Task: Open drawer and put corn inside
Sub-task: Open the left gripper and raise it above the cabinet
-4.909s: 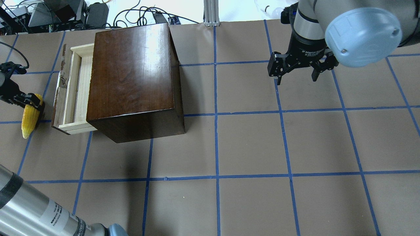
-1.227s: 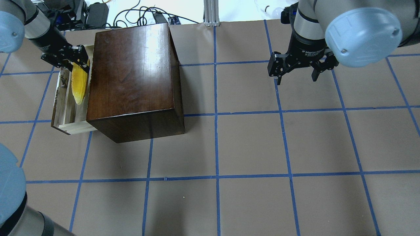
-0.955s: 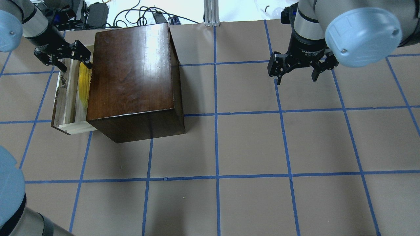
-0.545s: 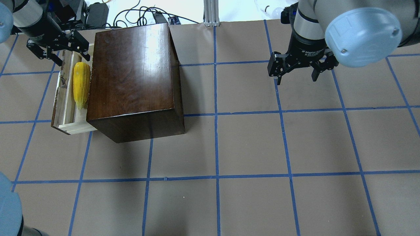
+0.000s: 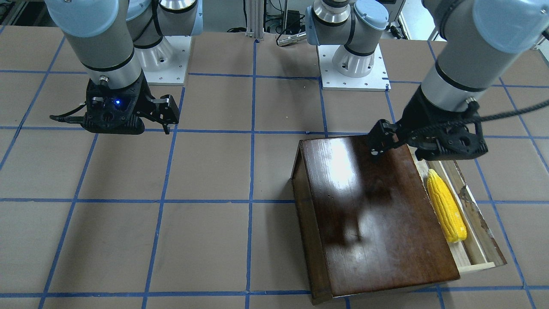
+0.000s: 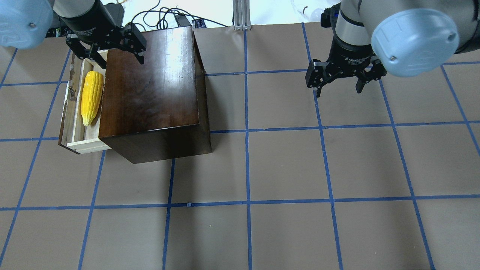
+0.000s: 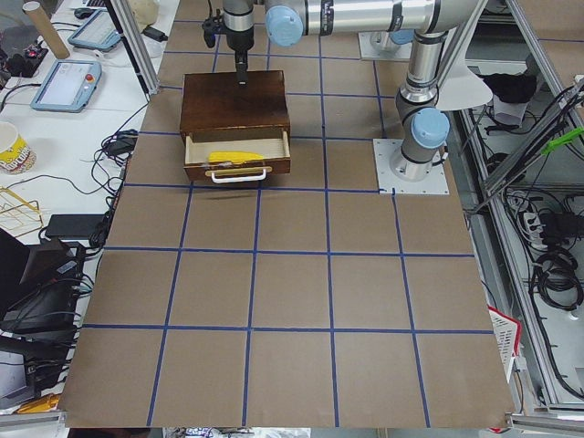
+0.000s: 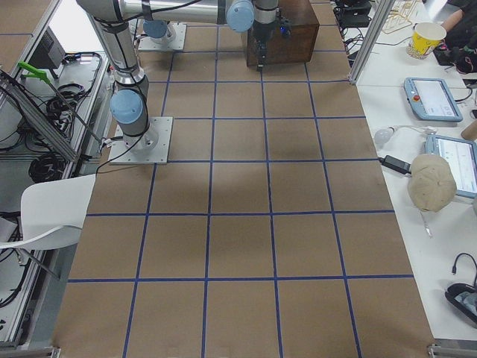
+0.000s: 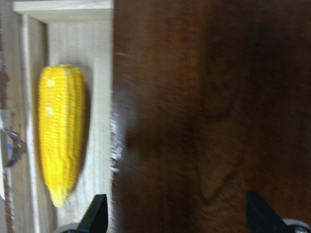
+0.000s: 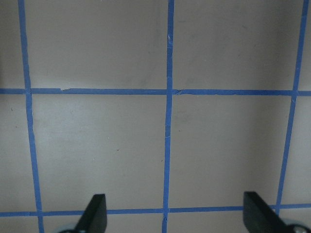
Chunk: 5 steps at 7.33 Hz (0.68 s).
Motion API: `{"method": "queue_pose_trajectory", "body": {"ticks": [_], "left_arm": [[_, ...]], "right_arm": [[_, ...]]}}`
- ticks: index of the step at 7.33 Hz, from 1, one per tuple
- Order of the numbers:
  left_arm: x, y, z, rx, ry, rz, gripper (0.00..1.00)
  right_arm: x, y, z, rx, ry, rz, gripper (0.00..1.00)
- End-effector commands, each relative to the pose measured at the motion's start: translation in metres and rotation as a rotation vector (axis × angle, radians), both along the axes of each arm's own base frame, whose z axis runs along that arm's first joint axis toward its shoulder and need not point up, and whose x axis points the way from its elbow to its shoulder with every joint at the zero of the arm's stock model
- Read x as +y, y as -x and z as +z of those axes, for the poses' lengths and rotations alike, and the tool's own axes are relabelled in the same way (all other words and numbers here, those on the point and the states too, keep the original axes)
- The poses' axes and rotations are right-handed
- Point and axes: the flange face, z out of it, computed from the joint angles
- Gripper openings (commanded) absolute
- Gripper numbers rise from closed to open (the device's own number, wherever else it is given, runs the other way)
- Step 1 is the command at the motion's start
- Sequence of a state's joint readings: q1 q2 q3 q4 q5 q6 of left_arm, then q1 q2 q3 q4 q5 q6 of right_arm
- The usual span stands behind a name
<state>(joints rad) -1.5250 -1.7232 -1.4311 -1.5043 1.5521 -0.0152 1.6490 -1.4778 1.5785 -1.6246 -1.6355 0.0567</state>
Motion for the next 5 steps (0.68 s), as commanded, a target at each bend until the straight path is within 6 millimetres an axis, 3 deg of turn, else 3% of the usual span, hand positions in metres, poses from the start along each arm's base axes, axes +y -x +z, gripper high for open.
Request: {"method": "queue_pose_trajectory", "body": {"ticks": [1,5], "left_arm": [[0.037,0.024,0.014,-0.001,-0.004,-0.001,1.0],[0.049,0.024,0.02,0.003,0.009,-0.009,1.0]], "right_arm": [[0.0,0.0,0.0,0.001,-0.001,0.0,1.0],[0.0,0.0,0.001,0.003,0.003,0.0,1.0]]}}
